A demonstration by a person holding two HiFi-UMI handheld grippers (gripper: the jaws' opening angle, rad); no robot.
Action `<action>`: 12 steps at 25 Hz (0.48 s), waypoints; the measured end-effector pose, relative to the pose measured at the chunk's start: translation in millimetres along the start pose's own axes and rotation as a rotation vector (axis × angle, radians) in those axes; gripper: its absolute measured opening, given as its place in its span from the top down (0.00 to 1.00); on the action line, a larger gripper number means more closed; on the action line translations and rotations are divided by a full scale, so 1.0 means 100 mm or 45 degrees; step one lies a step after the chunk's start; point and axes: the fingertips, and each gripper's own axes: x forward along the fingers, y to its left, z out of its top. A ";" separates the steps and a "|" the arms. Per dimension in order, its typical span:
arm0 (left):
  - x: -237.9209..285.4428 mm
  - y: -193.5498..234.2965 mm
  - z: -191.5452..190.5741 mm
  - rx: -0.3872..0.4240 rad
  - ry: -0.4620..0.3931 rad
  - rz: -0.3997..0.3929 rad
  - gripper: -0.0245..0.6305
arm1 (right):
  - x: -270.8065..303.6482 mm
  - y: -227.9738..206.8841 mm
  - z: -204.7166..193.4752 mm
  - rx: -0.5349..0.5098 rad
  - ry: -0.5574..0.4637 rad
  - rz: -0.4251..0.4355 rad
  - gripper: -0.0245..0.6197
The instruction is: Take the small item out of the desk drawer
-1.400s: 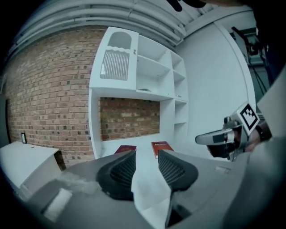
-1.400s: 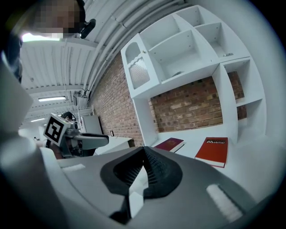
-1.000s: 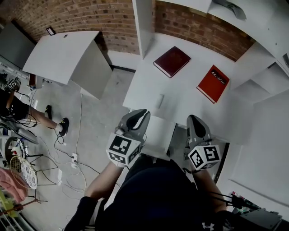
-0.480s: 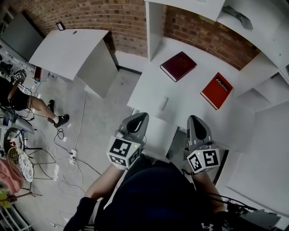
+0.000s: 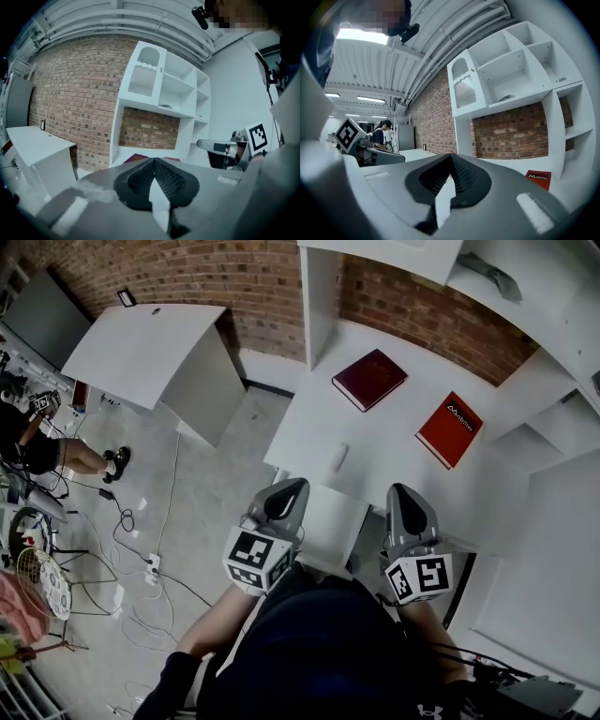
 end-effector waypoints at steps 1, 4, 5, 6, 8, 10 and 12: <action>0.00 -0.01 0.00 0.001 -0.002 -0.002 0.96 | -0.01 0.00 0.00 0.000 -0.002 -0.002 0.96; 0.01 -0.01 -0.01 0.007 -0.002 0.004 0.96 | -0.02 -0.02 -0.01 0.001 -0.002 -0.006 0.96; 0.02 0.00 -0.02 0.013 -0.003 0.006 0.96 | -0.02 -0.03 -0.01 0.002 0.000 -0.005 0.96; 0.02 0.00 -0.03 0.020 -0.003 0.007 0.96 | -0.02 -0.03 -0.02 0.004 0.002 -0.004 0.96; 0.04 0.01 -0.06 0.032 -0.005 0.009 0.96 | -0.03 -0.04 -0.05 0.007 0.006 0.000 0.96; 0.05 0.01 -0.06 0.030 -0.003 0.008 0.96 | -0.03 -0.04 -0.04 0.003 0.010 0.001 0.96; 0.05 0.00 -0.05 0.021 0.000 0.005 0.96 | -0.03 -0.04 -0.04 0.002 0.012 0.000 0.96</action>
